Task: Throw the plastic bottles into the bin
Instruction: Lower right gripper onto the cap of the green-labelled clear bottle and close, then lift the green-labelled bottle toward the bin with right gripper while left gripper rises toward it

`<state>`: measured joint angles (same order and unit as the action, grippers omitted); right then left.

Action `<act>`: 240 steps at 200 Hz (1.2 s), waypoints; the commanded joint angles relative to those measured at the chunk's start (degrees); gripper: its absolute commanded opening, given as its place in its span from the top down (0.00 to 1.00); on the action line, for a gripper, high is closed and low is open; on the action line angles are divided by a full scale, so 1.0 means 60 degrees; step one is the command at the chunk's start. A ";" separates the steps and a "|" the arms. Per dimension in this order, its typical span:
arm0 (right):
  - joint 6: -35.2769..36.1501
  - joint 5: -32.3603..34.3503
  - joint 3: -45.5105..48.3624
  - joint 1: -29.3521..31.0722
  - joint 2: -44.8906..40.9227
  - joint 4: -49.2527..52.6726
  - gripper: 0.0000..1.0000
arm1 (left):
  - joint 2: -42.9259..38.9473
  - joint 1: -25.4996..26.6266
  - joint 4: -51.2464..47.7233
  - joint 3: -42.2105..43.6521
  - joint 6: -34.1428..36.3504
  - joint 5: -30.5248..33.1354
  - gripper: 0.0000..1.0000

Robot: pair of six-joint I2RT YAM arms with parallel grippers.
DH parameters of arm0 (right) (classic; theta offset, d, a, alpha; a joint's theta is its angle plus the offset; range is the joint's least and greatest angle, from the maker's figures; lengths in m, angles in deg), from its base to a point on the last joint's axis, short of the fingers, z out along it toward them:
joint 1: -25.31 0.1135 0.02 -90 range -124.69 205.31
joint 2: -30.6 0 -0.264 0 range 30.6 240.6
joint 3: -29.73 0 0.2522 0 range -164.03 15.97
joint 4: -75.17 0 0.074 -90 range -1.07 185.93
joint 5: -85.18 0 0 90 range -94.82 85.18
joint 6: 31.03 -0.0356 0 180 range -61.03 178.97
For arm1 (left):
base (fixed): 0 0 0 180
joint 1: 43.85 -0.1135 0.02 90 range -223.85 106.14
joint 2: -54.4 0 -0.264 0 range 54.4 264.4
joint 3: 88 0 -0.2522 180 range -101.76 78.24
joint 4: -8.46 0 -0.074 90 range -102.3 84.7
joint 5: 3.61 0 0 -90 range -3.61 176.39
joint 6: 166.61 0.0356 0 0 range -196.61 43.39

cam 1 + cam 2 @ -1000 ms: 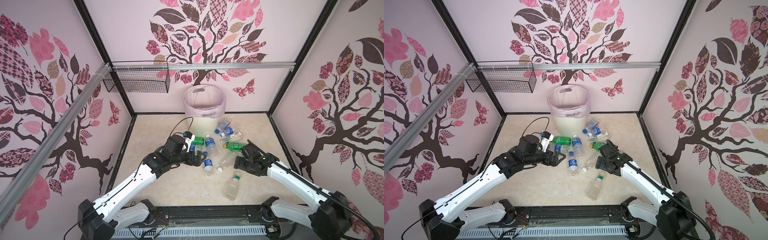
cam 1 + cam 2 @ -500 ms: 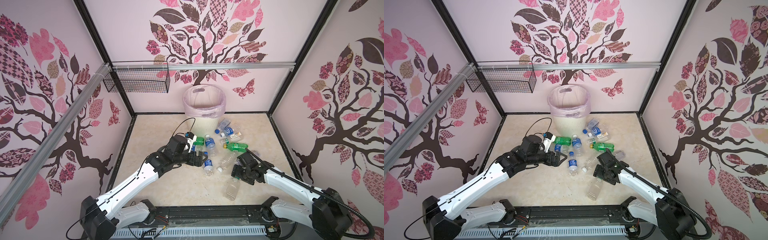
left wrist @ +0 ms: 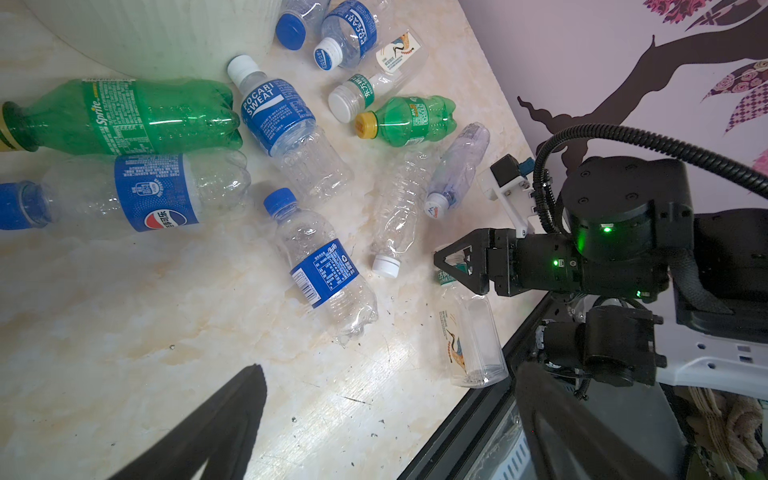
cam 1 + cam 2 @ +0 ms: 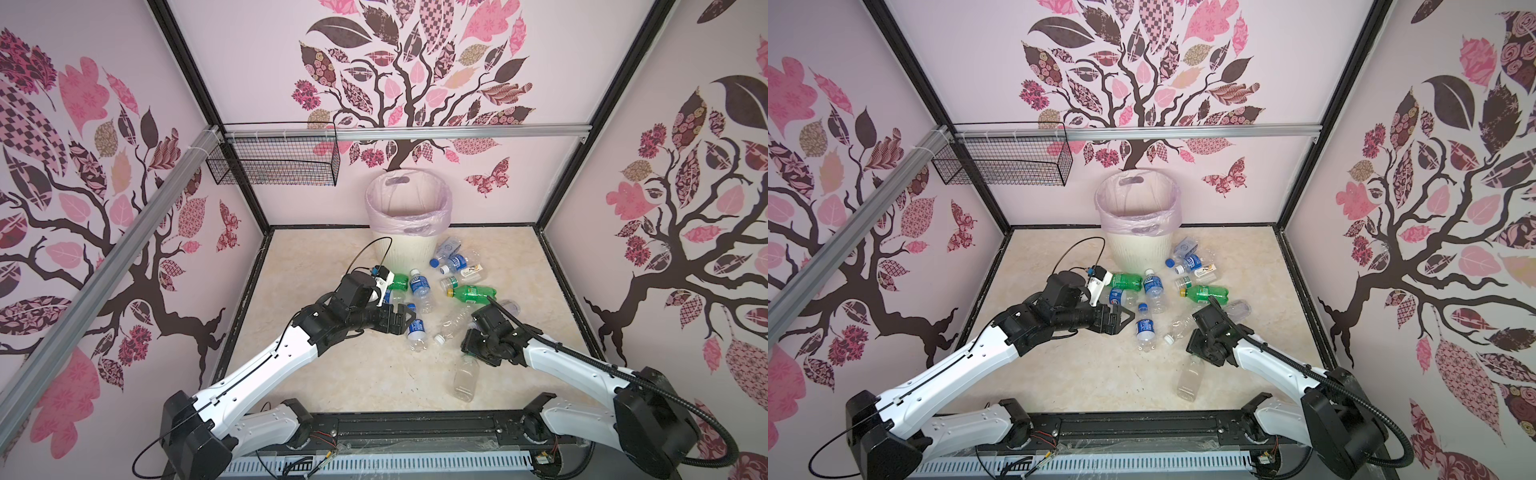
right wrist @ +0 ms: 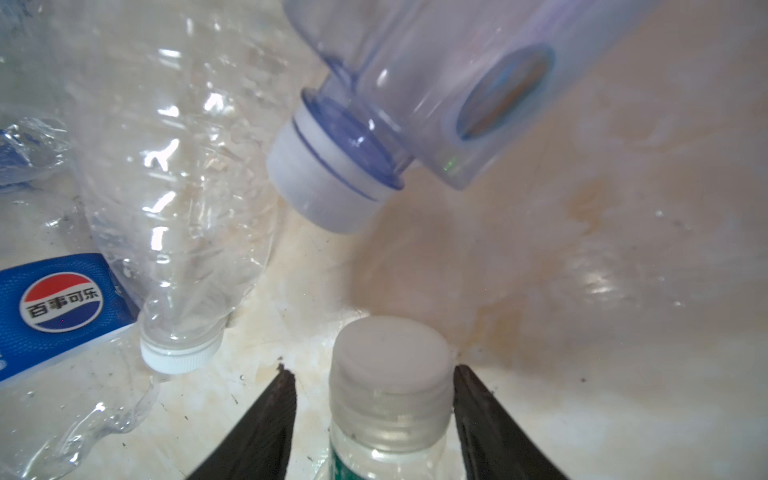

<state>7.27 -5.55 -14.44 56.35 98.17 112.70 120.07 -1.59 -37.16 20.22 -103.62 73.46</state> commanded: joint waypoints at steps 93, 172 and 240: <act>-0.0069 -0.0039 -0.0366 0.0052 0.0144 -0.0190 0.62 | -0.0192 0.0047 -0.0300 0.0029 -0.0054 0.0395 0.03; 0.0762 -0.0380 -0.2428 0.0040 0.0081 0.0526 0.65 | -0.0448 0.0000 -0.1313 -0.0828 0.0191 0.1412 0.03; 0.2160 0.0362 -0.5264 0.0040 0.0532 0.0877 0.67 | -0.0860 -0.0658 -0.2340 -0.1819 0.0347 0.1248 0.03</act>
<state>15.66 -6.29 -39.07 56.35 99.68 116.59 116.02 -4.98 -48.13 11.85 -102.31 81.81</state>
